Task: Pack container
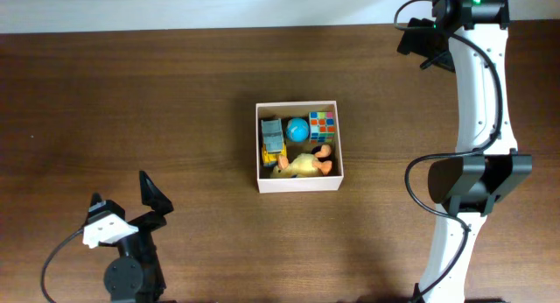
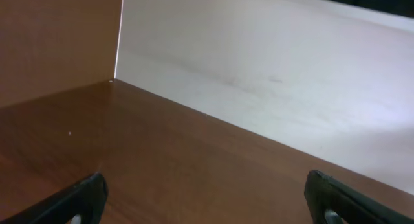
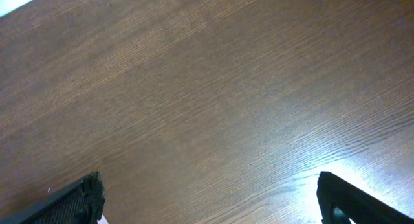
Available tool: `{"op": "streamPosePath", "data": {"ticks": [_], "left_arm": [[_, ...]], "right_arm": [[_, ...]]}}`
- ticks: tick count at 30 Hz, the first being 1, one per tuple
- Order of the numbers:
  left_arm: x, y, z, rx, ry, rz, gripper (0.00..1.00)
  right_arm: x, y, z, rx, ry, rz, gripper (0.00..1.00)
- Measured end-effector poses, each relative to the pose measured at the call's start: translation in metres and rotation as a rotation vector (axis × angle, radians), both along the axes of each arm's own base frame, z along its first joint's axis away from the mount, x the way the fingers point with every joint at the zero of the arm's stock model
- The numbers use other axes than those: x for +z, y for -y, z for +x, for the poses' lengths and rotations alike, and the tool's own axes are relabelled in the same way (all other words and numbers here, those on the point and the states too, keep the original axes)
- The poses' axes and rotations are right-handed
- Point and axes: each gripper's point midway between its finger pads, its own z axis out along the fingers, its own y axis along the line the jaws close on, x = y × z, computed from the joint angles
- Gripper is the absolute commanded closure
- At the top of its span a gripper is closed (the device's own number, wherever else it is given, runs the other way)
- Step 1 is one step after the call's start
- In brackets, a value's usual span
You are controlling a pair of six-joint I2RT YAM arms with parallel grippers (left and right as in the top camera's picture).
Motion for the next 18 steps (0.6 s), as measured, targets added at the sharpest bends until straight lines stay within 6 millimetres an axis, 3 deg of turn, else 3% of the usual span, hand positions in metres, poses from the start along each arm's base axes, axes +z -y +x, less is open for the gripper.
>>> {"op": "streamPosePath", "data": {"ticks": [8,18], "left_arm": [[-0.039,0.011,-0.003,-0.053,-0.113,0.028,0.01],[-0.038,0.019,-0.002,-0.101,-0.121,0.074,0.01]], "right_arm": [[0.0,0.0,0.0,-0.001,0.0,0.0,0.01],[0.0,0.0,0.0,-0.001,0.0,0.001,0.01]]}}
